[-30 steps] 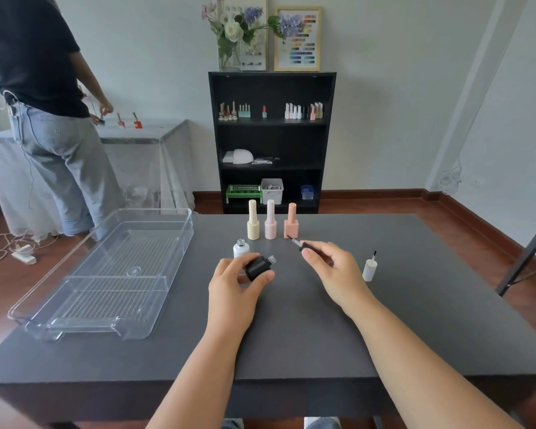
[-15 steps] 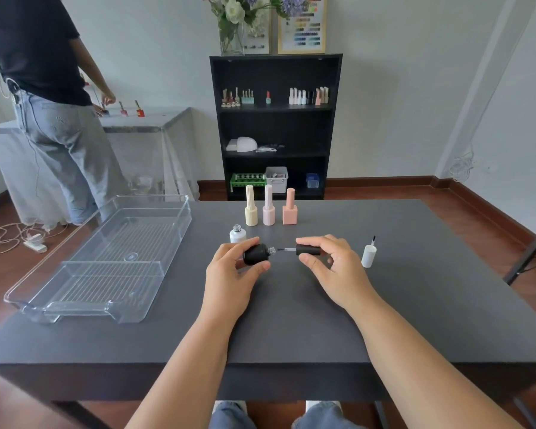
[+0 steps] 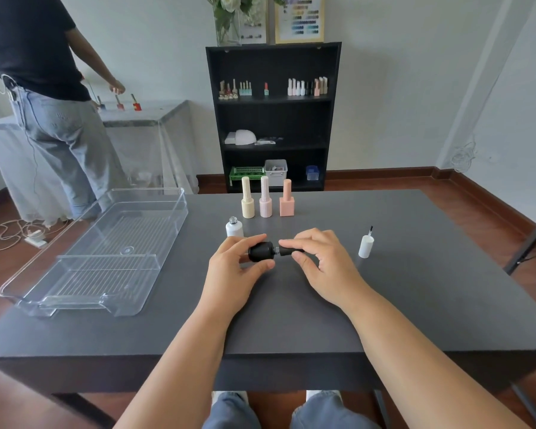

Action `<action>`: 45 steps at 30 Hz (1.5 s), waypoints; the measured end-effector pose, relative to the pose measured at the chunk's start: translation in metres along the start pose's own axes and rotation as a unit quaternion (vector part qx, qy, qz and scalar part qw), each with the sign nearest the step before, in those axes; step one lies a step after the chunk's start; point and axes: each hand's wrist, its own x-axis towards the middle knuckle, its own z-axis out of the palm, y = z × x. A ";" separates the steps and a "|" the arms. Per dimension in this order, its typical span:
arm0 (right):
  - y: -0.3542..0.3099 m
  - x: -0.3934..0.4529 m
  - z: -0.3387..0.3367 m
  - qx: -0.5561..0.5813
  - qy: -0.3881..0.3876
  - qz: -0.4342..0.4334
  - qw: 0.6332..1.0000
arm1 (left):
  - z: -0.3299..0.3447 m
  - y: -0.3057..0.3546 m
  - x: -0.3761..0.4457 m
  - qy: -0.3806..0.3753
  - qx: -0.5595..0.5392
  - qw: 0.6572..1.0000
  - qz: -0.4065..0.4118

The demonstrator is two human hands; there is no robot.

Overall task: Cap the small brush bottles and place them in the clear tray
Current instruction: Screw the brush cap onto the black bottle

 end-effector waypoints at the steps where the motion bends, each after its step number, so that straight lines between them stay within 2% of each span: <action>1: 0.000 0.000 0.000 -0.004 0.000 -0.005 1.000 | 0.000 0.000 0.000 -0.003 0.000 1.000 0.001; 7: 0.000 0.001 0.000 0.001 0.007 -0.013 1.000 | -0.001 0.001 0.000 -0.013 -0.004 1.000 -0.004; 14: 0.002 0.000 0.003 0.100 -0.024 0.103 0.989 | -0.002 0.003 -0.002 -0.008 -0.013 1.000 0.004; 19: 0.005 0.000 0.004 0.132 -0.029 0.147 0.980 | -0.002 0.007 -0.004 -0.014 -0.021 1.000 0.017; 27: 0.007 0.000 0.001 0.145 -0.006 0.169 0.975 | 0.000 0.008 -0.003 -0.009 -0.032 0.999 0.008; 32: 0.007 -0.002 -0.004 0.205 -0.050 0.133 0.968 | 0.000 0.008 -0.002 -0.001 -0.035 0.999 0.011; 37: 0.010 -0.003 -0.001 0.156 -0.024 0.081 0.984 | 0.001 0.006 -0.002 -0.006 -0.024 1.000 0.011; 45: 0.008 -0.001 0.001 0.174 -0.016 0.151 0.973 | 0.001 0.007 -0.003 -0.012 -0.023 0.999 0.021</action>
